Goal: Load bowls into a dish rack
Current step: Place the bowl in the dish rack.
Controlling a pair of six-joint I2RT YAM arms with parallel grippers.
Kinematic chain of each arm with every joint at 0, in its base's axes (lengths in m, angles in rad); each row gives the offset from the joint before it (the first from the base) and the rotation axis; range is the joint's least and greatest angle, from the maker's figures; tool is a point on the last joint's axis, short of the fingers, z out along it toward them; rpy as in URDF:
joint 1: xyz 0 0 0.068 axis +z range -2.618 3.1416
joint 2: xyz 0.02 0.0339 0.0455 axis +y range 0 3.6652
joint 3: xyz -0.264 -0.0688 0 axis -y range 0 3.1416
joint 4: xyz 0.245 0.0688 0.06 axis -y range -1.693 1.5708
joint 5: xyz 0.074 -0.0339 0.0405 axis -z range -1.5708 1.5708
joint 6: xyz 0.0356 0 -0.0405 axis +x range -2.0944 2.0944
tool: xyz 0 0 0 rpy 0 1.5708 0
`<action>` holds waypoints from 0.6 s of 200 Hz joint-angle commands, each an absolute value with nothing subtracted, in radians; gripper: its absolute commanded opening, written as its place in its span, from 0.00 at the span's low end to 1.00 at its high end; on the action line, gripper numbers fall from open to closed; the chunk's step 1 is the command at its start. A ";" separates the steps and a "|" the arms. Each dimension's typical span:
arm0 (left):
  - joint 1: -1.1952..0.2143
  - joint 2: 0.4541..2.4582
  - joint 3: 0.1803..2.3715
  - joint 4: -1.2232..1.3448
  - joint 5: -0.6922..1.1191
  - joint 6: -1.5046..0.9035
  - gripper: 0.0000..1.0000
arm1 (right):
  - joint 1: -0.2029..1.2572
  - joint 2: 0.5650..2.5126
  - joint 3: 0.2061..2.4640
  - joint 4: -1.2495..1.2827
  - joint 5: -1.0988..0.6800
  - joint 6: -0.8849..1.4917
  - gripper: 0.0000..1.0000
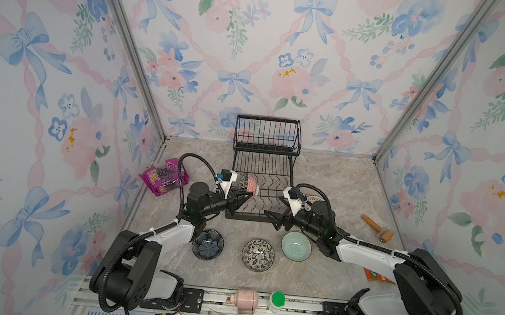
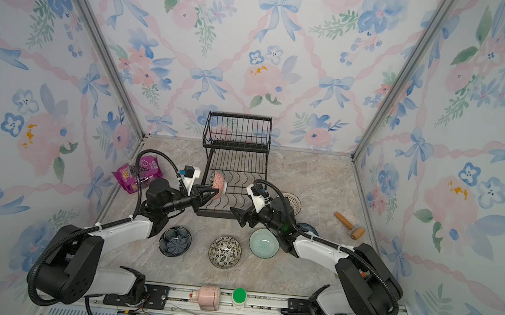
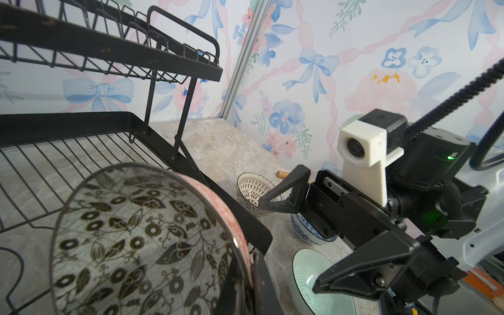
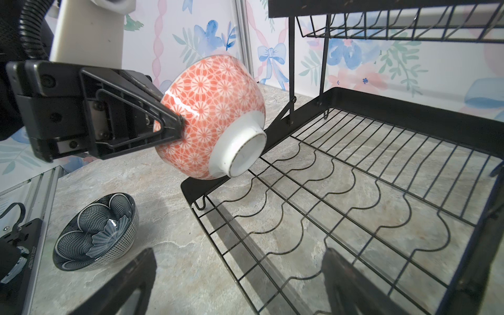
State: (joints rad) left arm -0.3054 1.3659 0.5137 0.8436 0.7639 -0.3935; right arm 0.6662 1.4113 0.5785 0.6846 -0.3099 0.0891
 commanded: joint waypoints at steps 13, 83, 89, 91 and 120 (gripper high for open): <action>-0.311 1.430 0.592 0.984 0.810 -0.383 0.00 | 0.658 1.375 0.560 0.679 -0.312 0.077 0.96; -0.315 1.577 0.690 0.984 0.807 -0.388 0.00 | 0.657 1.392 0.567 0.675 -0.321 0.076 0.96; -0.310 1.587 0.694 0.983 0.802 -0.387 0.00 | 0.658 1.391 0.567 0.675 -0.321 0.074 0.96; -0.309 1.589 0.696 0.982 0.802 -0.388 0.00 | 0.658 1.392 0.568 0.675 -0.321 0.074 0.96; -0.279 1.657 0.729 0.976 0.824 -0.413 0.00 | 0.658 1.396 0.567 0.680 -0.324 0.076 0.96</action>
